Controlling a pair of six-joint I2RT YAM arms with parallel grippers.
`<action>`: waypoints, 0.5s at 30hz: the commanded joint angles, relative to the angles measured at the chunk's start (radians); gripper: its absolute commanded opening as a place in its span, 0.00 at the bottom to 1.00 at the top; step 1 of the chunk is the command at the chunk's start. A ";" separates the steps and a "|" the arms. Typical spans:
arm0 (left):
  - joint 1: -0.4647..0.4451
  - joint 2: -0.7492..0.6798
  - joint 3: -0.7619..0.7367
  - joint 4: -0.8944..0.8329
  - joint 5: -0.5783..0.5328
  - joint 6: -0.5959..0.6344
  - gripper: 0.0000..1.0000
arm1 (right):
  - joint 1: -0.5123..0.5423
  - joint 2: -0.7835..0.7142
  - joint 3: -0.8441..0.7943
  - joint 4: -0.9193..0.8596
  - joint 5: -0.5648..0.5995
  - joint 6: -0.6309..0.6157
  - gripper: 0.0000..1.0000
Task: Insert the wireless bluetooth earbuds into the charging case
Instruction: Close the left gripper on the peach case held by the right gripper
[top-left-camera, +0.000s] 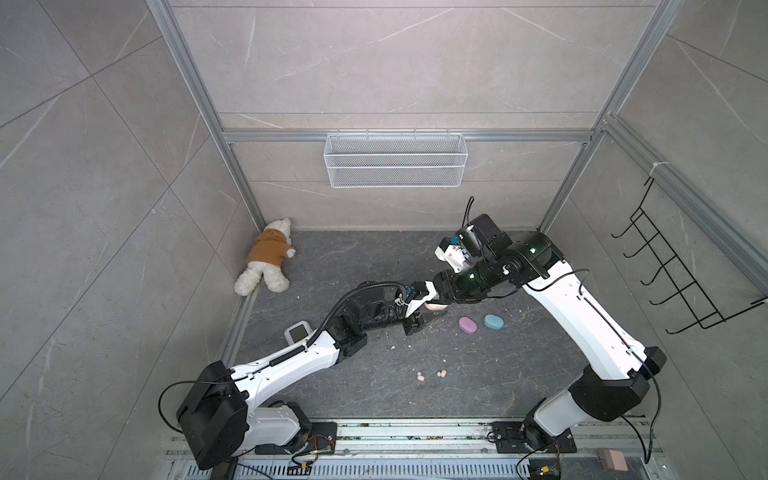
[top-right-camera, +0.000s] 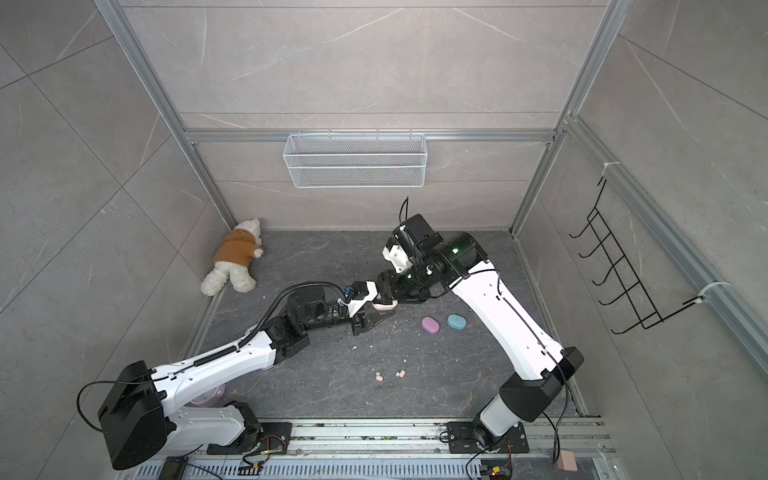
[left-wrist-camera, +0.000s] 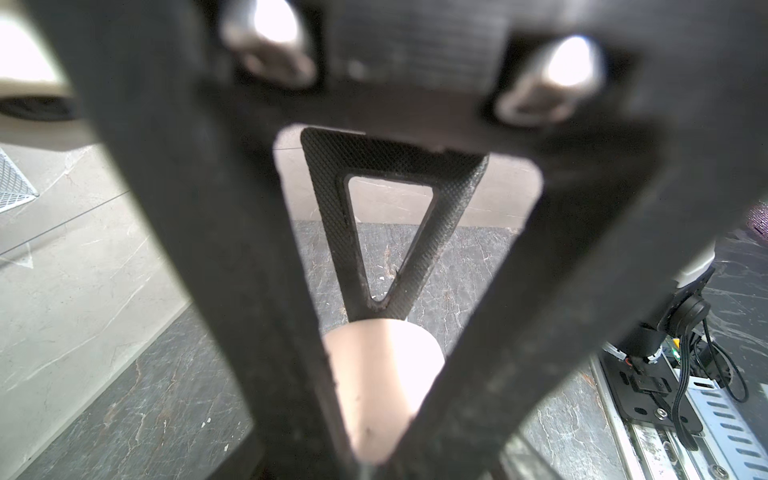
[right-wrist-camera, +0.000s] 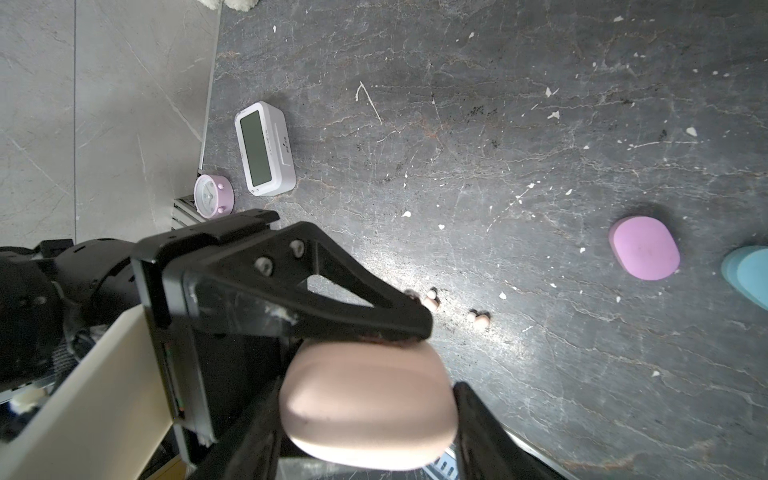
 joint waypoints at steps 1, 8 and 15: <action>-0.005 -0.005 0.035 0.004 0.038 0.021 0.50 | 0.006 -0.013 0.028 0.028 -0.011 0.009 0.58; -0.006 -0.007 0.040 -0.004 0.038 0.021 0.45 | 0.007 -0.009 0.028 0.041 -0.016 0.012 0.58; -0.006 -0.003 0.046 -0.021 0.049 0.021 0.40 | 0.006 -0.010 0.039 0.032 -0.013 0.009 0.58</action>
